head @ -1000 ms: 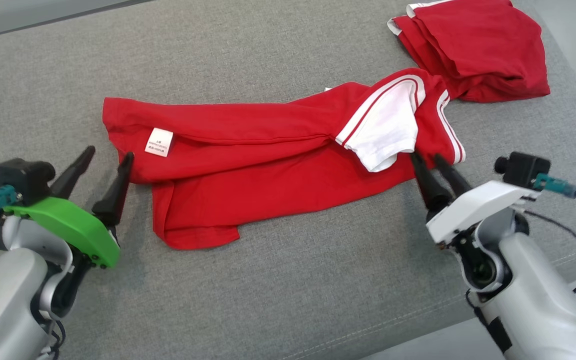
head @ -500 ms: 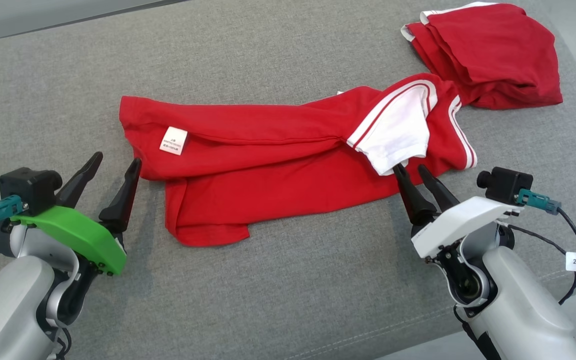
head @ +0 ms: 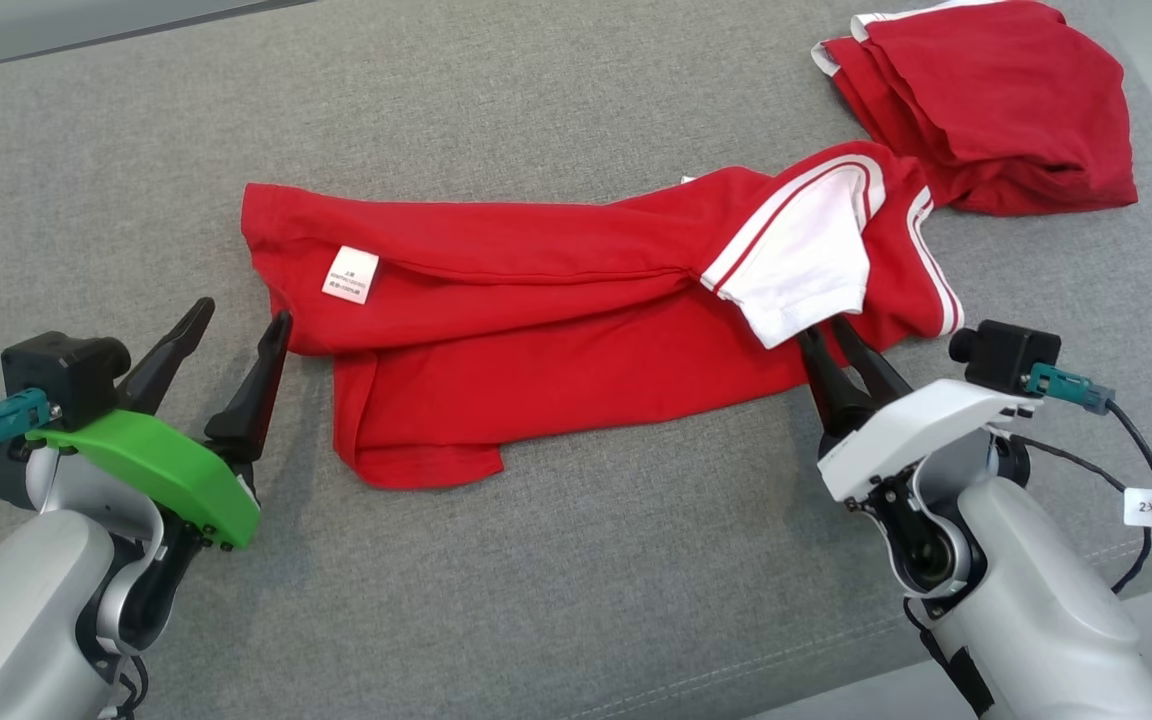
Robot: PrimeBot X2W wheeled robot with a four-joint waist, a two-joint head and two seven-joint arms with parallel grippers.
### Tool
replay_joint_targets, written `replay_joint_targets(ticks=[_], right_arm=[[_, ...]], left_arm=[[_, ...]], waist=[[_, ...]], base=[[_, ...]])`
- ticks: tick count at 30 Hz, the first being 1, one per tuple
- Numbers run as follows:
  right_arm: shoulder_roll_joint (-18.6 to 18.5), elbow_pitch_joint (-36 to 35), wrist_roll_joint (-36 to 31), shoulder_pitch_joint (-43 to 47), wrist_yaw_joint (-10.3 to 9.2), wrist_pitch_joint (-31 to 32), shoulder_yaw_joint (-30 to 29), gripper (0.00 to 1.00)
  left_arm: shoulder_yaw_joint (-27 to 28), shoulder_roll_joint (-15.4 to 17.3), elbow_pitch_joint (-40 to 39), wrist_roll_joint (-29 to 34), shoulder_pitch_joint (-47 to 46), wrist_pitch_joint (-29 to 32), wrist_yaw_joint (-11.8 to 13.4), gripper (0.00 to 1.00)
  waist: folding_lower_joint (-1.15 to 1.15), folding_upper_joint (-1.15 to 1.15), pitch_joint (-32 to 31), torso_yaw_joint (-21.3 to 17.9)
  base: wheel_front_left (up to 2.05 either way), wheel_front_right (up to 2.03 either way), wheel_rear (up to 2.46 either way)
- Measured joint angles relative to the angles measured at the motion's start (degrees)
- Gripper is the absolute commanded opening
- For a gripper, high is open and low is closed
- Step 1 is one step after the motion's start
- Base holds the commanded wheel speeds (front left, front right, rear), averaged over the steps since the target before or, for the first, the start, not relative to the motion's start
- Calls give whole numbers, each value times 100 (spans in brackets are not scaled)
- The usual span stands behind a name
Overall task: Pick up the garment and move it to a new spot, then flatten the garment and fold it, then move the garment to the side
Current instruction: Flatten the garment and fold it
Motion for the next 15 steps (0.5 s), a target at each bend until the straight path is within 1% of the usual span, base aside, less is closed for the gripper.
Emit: replay_joint_targets(ticks=[2,4,5,7,11,12,15], right_arm=[[41,1,0,-50,3,0,13,73],[55,35,1,-51,3,0,24,76],[54,67,1,-51,3,0,24,75],[54,122,3,-51,3,0,23,69],[70,198,58,-51,4,-15,19,67],[78,214,64,-53,14,-33,18,64],[100,263,66,-84,52,-48,19,42]], left_arm=[[0,13,-16,0,0,7,12,100],[0,13,-31,1,0,8,12,100],[0,13,-41,1,0,8,12,100],[-1,13,-66,1,0,9,13,100],[-1,15,-115,2,0,16,13,100],[-1,15,-124,3,0,35,14,100],[-1,18,-141,5,0,60,14,100]], waist=[[0,0,4,7],[0,0,8,12],[0,0,9,15],[0,0,12,19],[0,0,14,20],[0,0,14,20],[0,0,8,17]], base=[[0,0,0],[0,0,0],[0,0,0],[0,0,0],[0,0,0],[0,0,0],[0,0,0]])
